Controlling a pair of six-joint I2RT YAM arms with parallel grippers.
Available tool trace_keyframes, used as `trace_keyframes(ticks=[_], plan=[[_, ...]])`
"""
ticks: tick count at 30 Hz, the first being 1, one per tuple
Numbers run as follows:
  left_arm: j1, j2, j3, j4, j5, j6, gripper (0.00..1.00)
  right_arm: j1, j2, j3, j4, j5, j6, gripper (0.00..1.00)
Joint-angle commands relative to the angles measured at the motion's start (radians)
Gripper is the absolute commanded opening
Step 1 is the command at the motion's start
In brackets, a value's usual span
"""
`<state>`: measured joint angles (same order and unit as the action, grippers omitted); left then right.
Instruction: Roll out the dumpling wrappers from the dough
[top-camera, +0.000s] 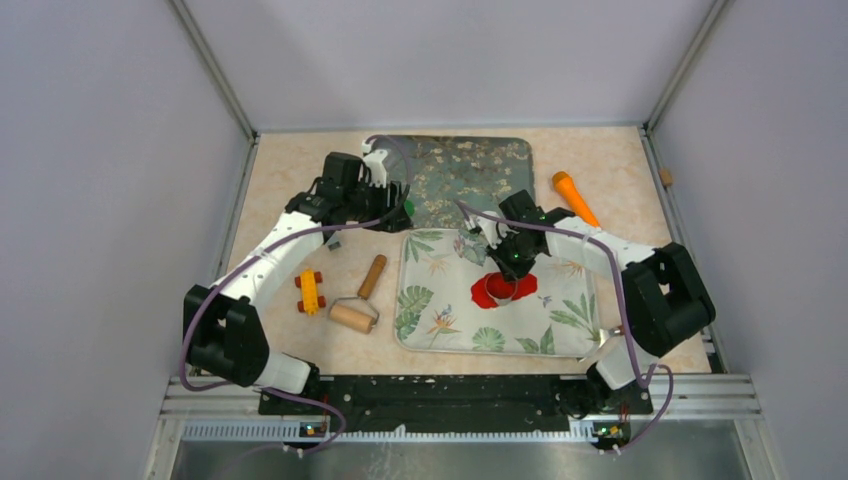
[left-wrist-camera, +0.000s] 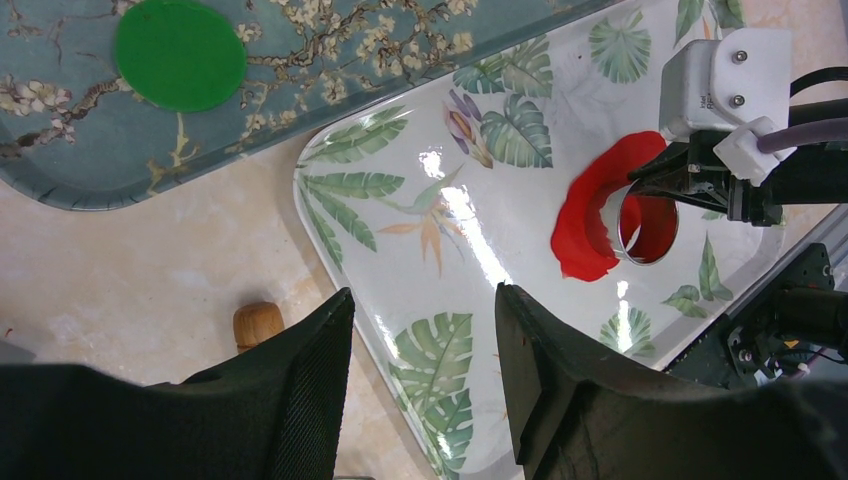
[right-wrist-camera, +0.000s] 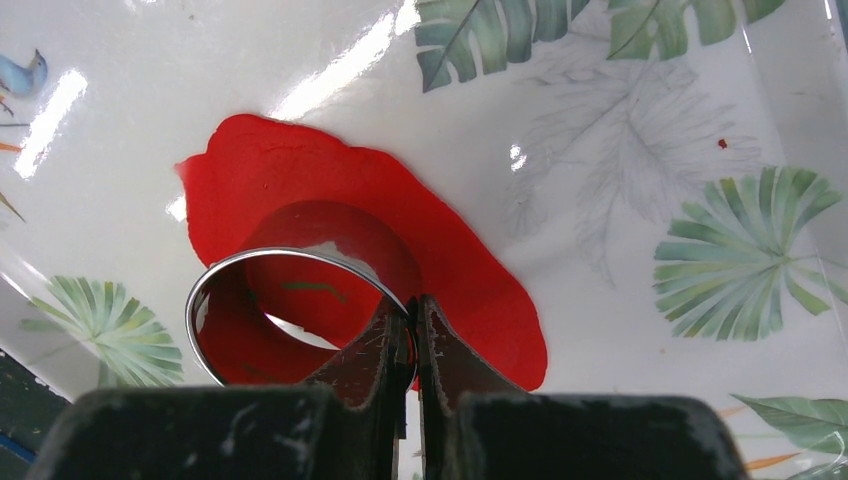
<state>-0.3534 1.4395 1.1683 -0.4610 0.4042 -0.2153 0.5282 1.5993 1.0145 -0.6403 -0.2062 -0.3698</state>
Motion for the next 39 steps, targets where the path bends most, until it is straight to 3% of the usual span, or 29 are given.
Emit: trace_keyframes(ticks=[1, 9, 39], plan=[[0.008, -0.034, -0.004, 0.044, 0.015, -0.009, 0.58, 0.015, 0.014, 0.018, 0.007, 0.000, 0.015, 0.00], [0.011, -0.032, -0.011, 0.045, 0.019, -0.008, 0.58, 0.015, -0.022, 0.088, -0.053, -0.028, 0.025, 0.00], [0.015, -0.034, -0.028, 0.055, 0.032, -0.016, 0.58, 0.015, 0.043, 0.025, 0.021, 0.010, 0.025, 0.00]])
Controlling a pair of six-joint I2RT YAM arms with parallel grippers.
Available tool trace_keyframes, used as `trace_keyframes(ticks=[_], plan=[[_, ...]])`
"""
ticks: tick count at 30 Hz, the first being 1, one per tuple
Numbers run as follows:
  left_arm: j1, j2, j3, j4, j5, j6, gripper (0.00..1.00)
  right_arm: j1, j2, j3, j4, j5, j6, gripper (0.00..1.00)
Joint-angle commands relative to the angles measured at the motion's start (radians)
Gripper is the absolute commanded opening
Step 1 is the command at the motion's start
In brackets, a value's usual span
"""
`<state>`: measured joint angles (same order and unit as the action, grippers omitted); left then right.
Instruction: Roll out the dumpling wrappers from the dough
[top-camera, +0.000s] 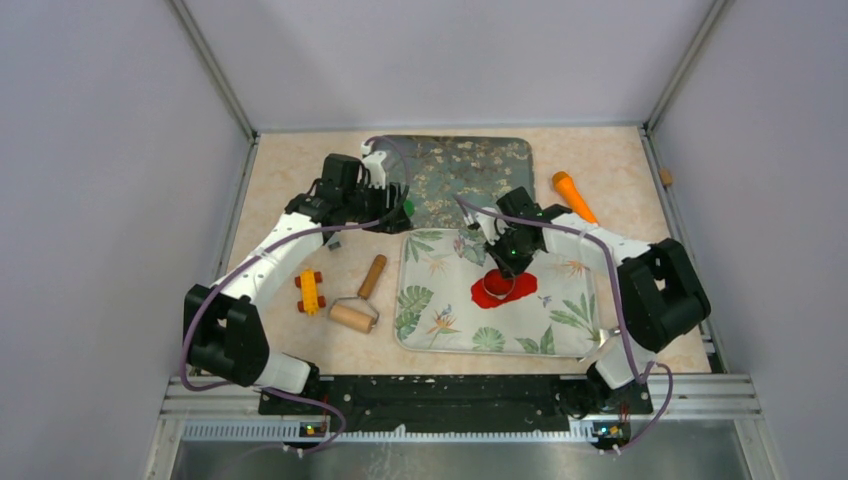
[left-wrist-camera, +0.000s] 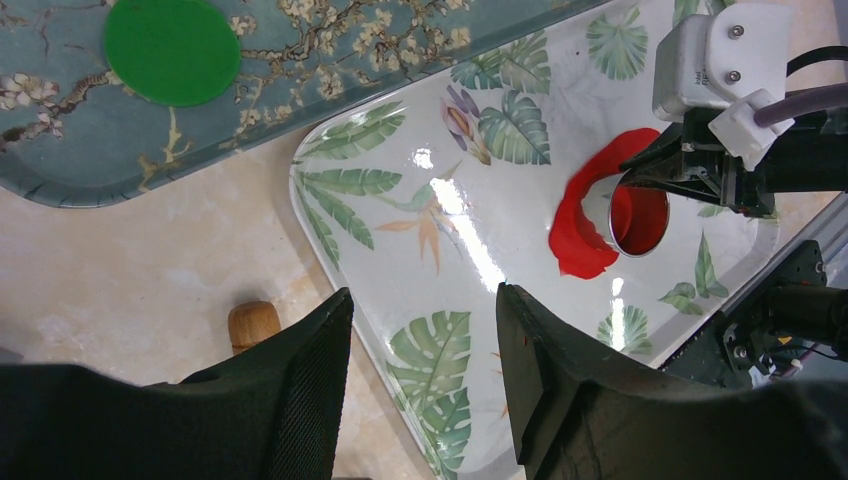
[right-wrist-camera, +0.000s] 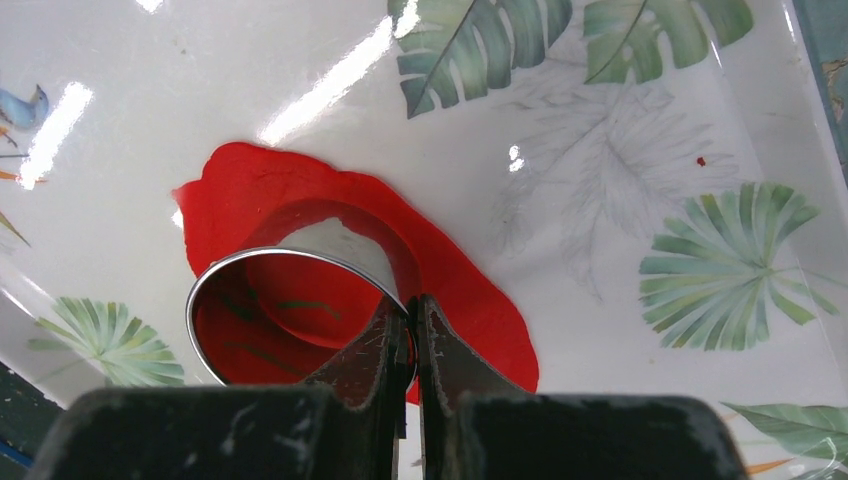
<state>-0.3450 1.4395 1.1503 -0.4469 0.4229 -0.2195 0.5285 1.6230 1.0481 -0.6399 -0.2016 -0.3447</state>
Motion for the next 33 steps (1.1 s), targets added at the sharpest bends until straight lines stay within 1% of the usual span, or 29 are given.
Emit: trace_keyframes(ticks=[1, 5, 6, 9, 12, 16, 19, 20, 22, 24, 26, 28, 30, 33], plan=[[0.007, -0.034, -0.012, 0.042, 0.014, -0.012, 0.58, 0.014, 0.019, -0.010, 0.019, 0.003, 0.000, 0.00], [0.008, -0.032, -0.015, 0.045, 0.015, -0.014, 0.58, 0.015, 0.018, -0.006, 0.009, 0.007, -0.001, 0.00], [0.008, -0.031, -0.015, 0.046, 0.017, -0.015, 0.58, 0.014, 0.014, -0.002, 0.004, 0.012, 0.001, 0.03], [0.009, -0.029, -0.015, 0.044, 0.018, -0.020, 0.58, 0.015, -0.002, 0.038, -0.031, 0.021, 0.006, 0.18], [0.008, -0.024, -0.003, 0.036, 0.032, -0.033, 0.58, 0.010, -0.047, 0.102, -0.087, 0.033, 0.018, 0.35], [-0.007, 0.006, 0.020, 0.024, 0.072, -0.047, 0.58, -0.029, -0.138, 0.186, -0.168, -0.016, 0.039, 0.45], [-0.039, 0.046, 0.038, 0.013, 0.076, -0.031, 0.57, -0.071, -0.183, 0.193, -0.203, -0.063, 0.069, 0.48], [-0.052, 0.059, 0.045, 0.014, 0.074, -0.026, 0.57, -0.098, -0.195, 0.183, -0.202, -0.089, 0.106, 0.48], [-0.086, 0.091, 0.066, 0.024, 0.074, -0.018, 0.57, -0.202, -0.215, 0.137, -0.174, -0.197, 0.180, 0.48], [-0.121, 0.130, 0.094, 0.031, 0.082, -0.018, 0.58, -0.333, -0.240, 0.064, -0.103, -0.335, 0.268, 0.47], [-0.162, 0.174, 0.126, 0.039, 0.102, -0.017, 0.61, -0.422, -0.284, -0.039, 0.066, -0.386, 0.374, 0.51], [-0.205, 0.216, 0.154, 0.048, 0.127, -0.015, 0.60, -0.441, -0.291, -0.111, 0.137, -0.428, 0.405, 0.53], [-0.241, 0.261, 0.183, 0.053, 0.149, -0.019, 0.60, -0.443, -0.249, -0.131, 0.125, -0.511, 0.387, 0.53], [-0.265, 0.352, 0.197, 0.084, 0.238, -0.051, 0.59, -0.443, -0.174, -0.171, 0.103, -0.537, 0.391, 0.53]])
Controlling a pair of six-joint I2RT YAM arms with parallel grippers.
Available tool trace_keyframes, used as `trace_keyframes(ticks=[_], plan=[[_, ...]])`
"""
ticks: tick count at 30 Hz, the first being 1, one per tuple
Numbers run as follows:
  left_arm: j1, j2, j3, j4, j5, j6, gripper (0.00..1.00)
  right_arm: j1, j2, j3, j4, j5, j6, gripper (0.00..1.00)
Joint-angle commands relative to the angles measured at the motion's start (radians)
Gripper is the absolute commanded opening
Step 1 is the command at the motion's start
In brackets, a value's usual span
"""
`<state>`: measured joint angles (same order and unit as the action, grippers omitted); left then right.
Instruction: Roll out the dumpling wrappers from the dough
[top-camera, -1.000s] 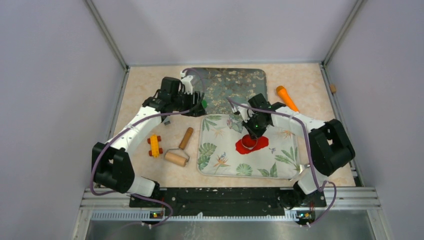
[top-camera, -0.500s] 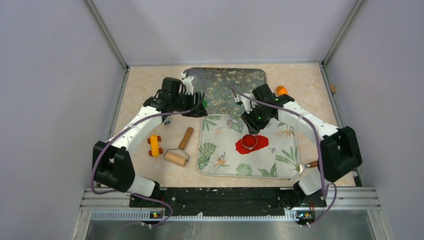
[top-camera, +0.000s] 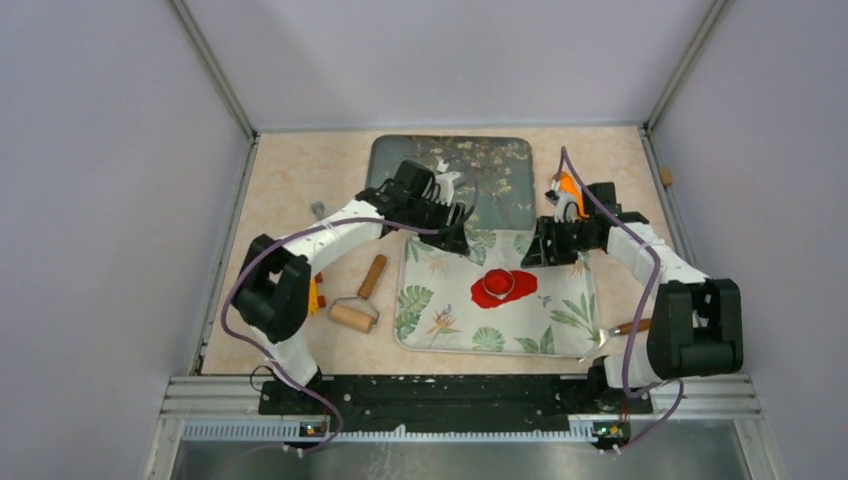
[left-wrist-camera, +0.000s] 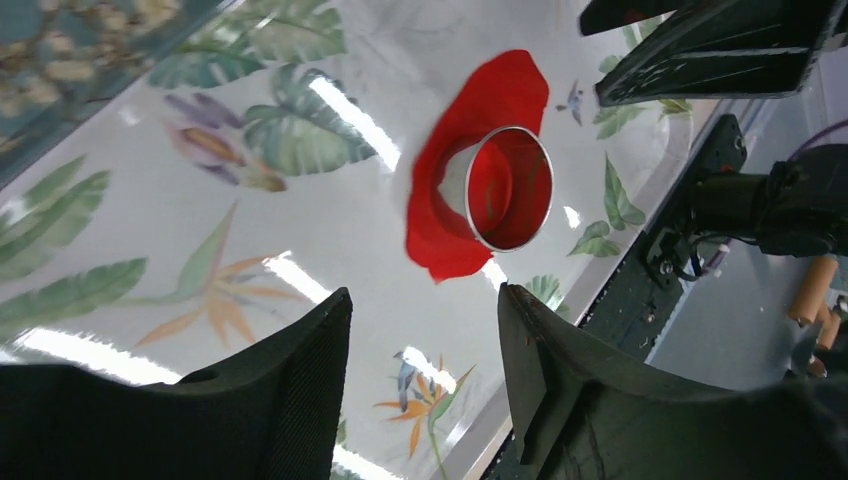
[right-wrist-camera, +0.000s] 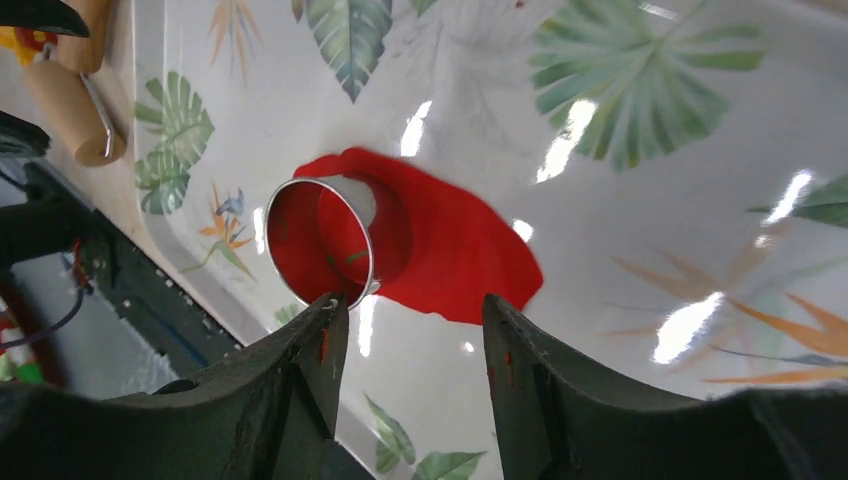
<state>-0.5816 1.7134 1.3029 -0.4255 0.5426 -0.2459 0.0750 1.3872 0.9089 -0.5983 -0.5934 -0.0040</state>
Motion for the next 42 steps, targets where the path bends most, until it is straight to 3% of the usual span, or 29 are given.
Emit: trace_keyframes(ticks=[1, 3, 11, 19, 30, 42], plan=[[-0.034, 0.106, 0.049, 0.070, 0.162, -0.030, 0.57, 0.012, 0.068, -0.050, 0.069, -0.150, 0.050, 0.53], [-0.046, 0.160, 0.061, 0.096, 0.268, -0.043, 0.56, 0.011, 0.064, -0.077, 0.092, -0.167, 0.049, 0.52], [-0.066, 0.310, 0.138, 0.099, 0.381, -0.086, 0.51, 0.012, 0.163, -0.078, 0.125, -0.246, 0.054, 0.37], [-0.068, 0.350, 0.152, 0.085, 0.388, -0.092, 0.45, 0.039, 0.246, -0.052, 0.119, -0.259, 0.044, 0.37], [-0.072, 0.336, 0.141, 0.039, 0.326, -0.066, 0.38, 0.044, 0.222, -0.005, 0.034, -0.296, 0.030, 0.36], [-0.081, 0.354, 0.095, 0.017, 0.312, -0.060, 0.27, 0.113, 0.285, -0.038, 0.113, -0.263, 0.059, 0.31]])
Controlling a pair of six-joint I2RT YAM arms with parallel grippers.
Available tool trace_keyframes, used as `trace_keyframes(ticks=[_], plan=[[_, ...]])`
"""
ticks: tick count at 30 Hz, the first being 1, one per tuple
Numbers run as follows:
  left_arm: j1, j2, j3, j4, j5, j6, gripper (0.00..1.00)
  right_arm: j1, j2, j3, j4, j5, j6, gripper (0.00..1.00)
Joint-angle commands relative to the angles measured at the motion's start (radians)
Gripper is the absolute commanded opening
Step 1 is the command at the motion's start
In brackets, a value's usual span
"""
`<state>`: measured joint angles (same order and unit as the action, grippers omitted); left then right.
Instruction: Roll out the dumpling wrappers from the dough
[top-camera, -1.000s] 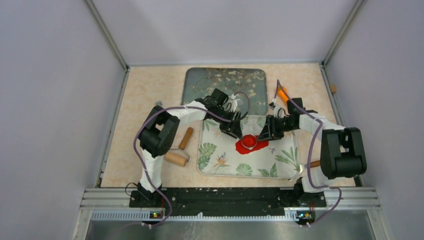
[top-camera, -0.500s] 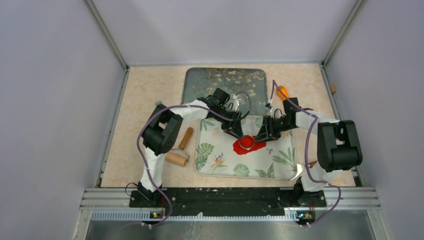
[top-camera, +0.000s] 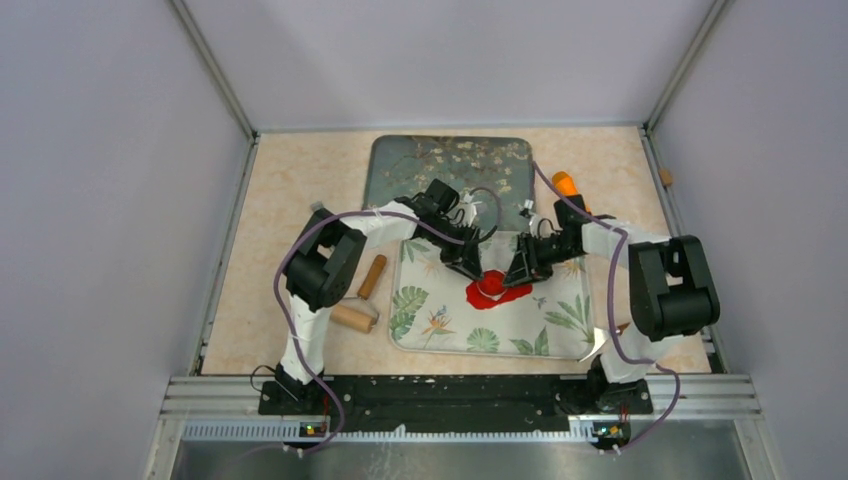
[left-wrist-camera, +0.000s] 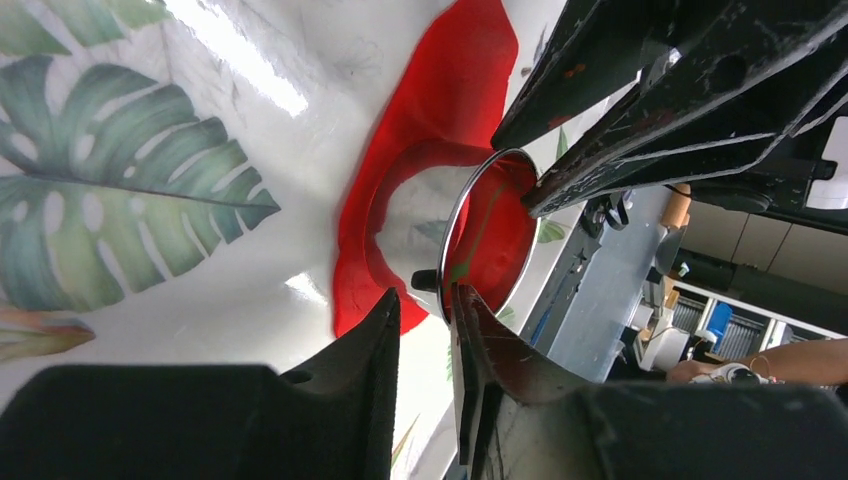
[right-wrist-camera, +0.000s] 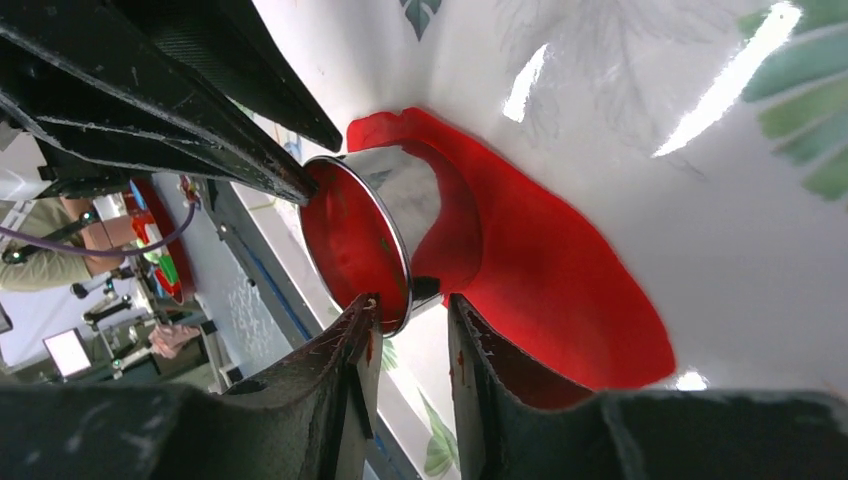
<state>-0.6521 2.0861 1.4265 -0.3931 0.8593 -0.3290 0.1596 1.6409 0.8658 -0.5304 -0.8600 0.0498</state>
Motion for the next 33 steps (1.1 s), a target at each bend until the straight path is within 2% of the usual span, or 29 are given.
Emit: trace_keyframes(ticks=[1, 2, 7, 8, 9, 11, 19, 24, 28, 33], plan=[[-0.014, -0.018, -0.038, -0.016, -0.007, 0.028, 0.26, 0.030, 0.040, 0.001, 0.051, 0.015, 0.013, 0.28], [-0.017, -0.016, -0.045, -0.021, -0.009, 0.037, 0.24, 0.029, 0.047, -0.002, 0.052, 0.029, 0.014, 0.23], [-0.027, -0.007, -0.095, -0.017, -0.031, 0.052, 0.16, 0.029, 0.058, -0.015, 0.034, 0.073, -0.012, 0.14], [-0.030, -0.009, -0.107, -0.006, -0.038, 0.053, 0.12, 0.031, 0.057, -0.023, 0.035, 0.085, -0.015, 0.11], [-0.034, -0.012, -0.120, 0.004, -0.044, 0.066, 0.07, 0.032, 0.057, -0.031, 0.044, 0.106, -0.006, 0.00], [-0.047, -0.027, -0.150, 0.019, -0.081, 0.095, 0.00, 0.040, 0.056, -0.046, 0.063, 0.142, 0.012, 0.00], [-0.063, -0.109, -0.372, 0.233, -0.241, 0.119, 0.00, 0.095, 0.107, -0.069, 0.082, 0.329, 0.110, 0.00], [-0.069, -0.111, -0.423, 0.292, -0.321, 0.173, 0.00, 0.096, 0.124, -0.076, 0.084, 0.382, 0.123, 0.00], [-0.087, -0.133, -0.496, 0.372, -0.391, 0.209, 0.00, 0.100, 0.071, -0.147, 0.160, 0.424, 0.163, 0.00], [-0.103, -0.159, -0.539, 0.378, -0.427, 0.247, 0.00, 0.139, -0.026, -0.188, 0.178, 0.424, 0.176, 0.00]])
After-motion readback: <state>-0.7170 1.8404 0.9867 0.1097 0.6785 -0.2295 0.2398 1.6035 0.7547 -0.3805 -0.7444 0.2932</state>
